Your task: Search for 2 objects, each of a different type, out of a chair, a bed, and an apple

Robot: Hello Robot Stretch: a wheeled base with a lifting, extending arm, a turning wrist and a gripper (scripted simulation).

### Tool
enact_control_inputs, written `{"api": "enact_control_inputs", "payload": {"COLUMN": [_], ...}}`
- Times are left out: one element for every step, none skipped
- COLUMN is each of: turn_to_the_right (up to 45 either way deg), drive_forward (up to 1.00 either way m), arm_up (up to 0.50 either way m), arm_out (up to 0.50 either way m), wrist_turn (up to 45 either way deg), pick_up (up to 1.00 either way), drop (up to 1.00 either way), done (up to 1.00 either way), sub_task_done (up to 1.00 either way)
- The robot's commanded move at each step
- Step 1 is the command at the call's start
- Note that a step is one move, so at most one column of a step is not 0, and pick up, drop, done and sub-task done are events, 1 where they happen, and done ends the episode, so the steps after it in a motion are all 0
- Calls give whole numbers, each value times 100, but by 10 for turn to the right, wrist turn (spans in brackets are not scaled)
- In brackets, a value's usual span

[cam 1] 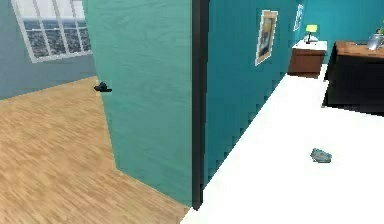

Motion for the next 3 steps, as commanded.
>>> {"api": "enact_control_inputs", "payload": {"turn_to_the_right": [330,0,0], "drive_forward": [0,45,30], "arm_up": [0,0,0], "arm_out": [0,0,0], "wrist_turn": [0,0,0], "pick_up": [0,0,0], "drop": [0,0,0], "done": [0,0,0], "sub_task_done": [0,0,0]}}
